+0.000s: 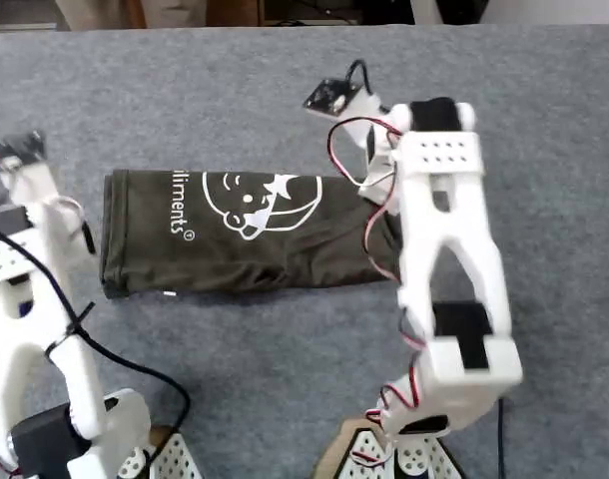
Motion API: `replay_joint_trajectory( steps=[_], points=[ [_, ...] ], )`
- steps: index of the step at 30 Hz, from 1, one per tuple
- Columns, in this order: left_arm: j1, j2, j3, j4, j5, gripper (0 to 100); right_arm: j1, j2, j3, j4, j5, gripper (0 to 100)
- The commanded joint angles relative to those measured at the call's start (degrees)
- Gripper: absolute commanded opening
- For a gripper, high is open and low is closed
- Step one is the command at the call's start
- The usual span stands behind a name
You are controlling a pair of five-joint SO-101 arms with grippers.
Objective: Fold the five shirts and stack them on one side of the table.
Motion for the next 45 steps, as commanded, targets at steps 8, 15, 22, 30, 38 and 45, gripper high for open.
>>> replay_joint_trajectory(
  steps=[8,15,22,30,38,45],
  points=[
    [1.23,21.76,-21.54,6.51,-5.54,16,6.2,-11.91,15.78,-13.63,-14.51,0.5],
    [1.32,36.18,-37.45,15.3,-5.01,24,7.08,-17.1,28.0,-28.57,-17.41,0.5],
    [2.37,43.82,-45.19,13.98,-3.25,27,7.08,-17.63,31.34,-33.41,-17.85,0.6],
    [2.37,57.1,-51.08,13.1,-2.9,27,7.43,-17.63,31.43,-33.32,-17.76,0.5],
    [2.46,67.12,-56.18,13.19,-2.81,14,7.43,-17.63,31.43,-33.32,-17.76,0.5],
    [5.19,70.73,-59.78,15.21,-3.16,4,7.87,-17.63,31.43,-33.49,-17.76,0.5]
  ],
)
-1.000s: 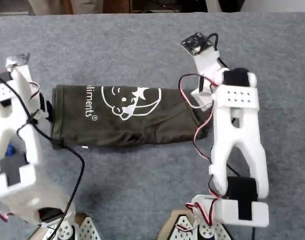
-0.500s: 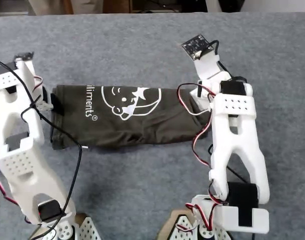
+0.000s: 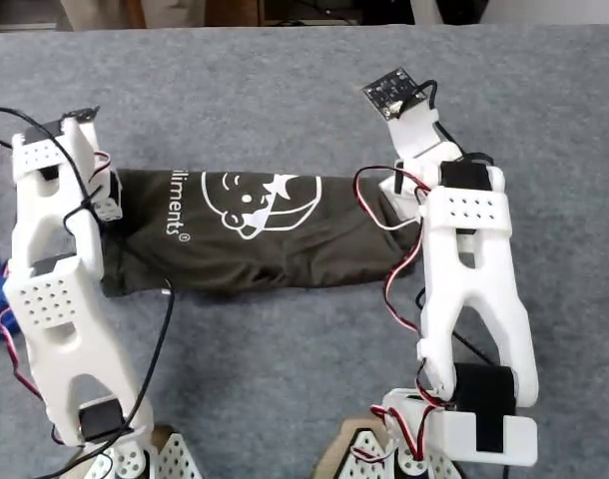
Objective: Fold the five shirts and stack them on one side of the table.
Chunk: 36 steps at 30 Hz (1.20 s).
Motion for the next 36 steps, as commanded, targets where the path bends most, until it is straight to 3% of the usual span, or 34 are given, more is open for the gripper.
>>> replay_joint_trajectory(
  steps=[1,11,17,21,28,36],
  points=[
    [0.18,1.19,-2.73,0.53,0.0,4,1.54,-2.95,-0.04,-1.32,-0.35,0.5],
    [-2.73,1.1,-5.63,5.8,0.0,2,5.85,-3.21,-1.01,-2.9,-1.14,0.5],
    [-6.95,1.1,-14.95,13.1,-0.09,2,14.29,-0.22,5.41,-19.87,-7.56,0.8],
    [-6.24,0.57,-19.6,15.47,0.26,2,17.63,2.68,10.95,-32.09,-13.8,0.8],
    [1.49,-1.98,-18.9,15.47,1.93,2,20.53,8.84,14.11,-44.48,-16.97,0.8],
    [20.04,-10.86,-14.33,15.47,6.86,2,21.58,10.95,12.09,-45.8,-17.05,0.8]
  ],
)
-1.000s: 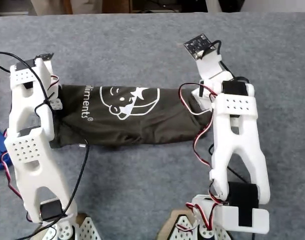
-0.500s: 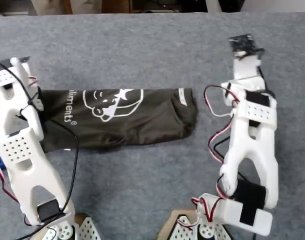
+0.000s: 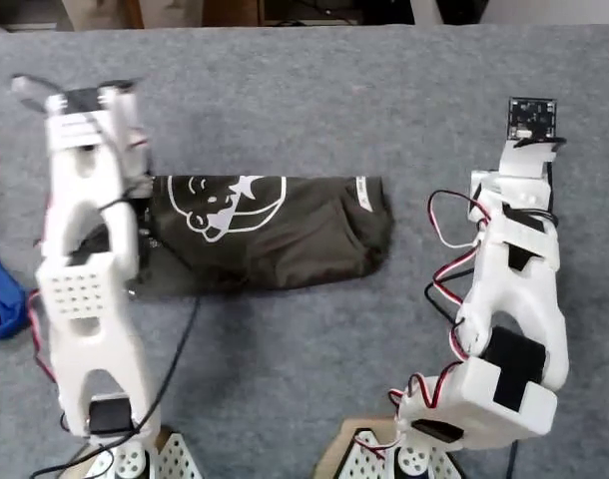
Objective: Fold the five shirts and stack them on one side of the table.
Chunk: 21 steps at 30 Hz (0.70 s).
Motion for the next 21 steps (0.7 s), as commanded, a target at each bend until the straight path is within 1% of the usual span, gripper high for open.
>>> replay_joint_trajectory(
  steps=[1,5,11,15,21],
  points=[
    [8.62,-7.52,-0.26,0.79,3.16,2,0.66,0.04,-2.33,-1.58,-0.26,0.8],
    [16.79,-10.07,-2.02,0.79,6.51,2,0.66,0.04,-2.42,-1.67,-0.18,0.8],
    [28.22,-10.24,-5.36,0.79,7.12,2,0.75,0.04,-2.51,-1.76,-0.18,0.8],
    [32.97,-10.24,-8.7,0.79,7.12,2,0.75,0.04,-2.51,-1.76,-0.18,0.8],
    [37.54,-10.07,-13.36,0.7,7.12,2,0.75,0.04,-2.51,-1.76,-0.18,0.8]
  ],
)
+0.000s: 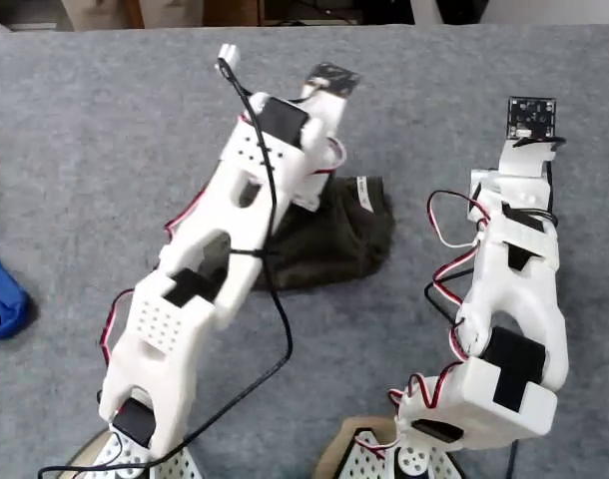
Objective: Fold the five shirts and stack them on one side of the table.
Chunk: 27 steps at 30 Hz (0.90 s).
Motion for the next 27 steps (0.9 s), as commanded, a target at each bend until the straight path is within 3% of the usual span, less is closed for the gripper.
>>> replay_joint_trajectory(
  steps=[1,10,16,27],
  points=[
    [2.73,-3.38,-4.31,0.35,0.44,2,0.84,0.04,-2.51,-1.41,-0.18,0.8],
    [7.82,4.79,-9.14,-4.04,0.79,2,0.84,0.04,-2.51,-1.41,-0.18,0.6],
    [8.18,11.3,-14.07,-9.05,7.65,2,0.75,0.13,-2.51,-1.41,-0.18,0.6],
    [8.44,14.73,-18.55,-8.88,11.34,2,0.75,0.13,-2.51,-1.41,-0.18,0.6]
  ],
)
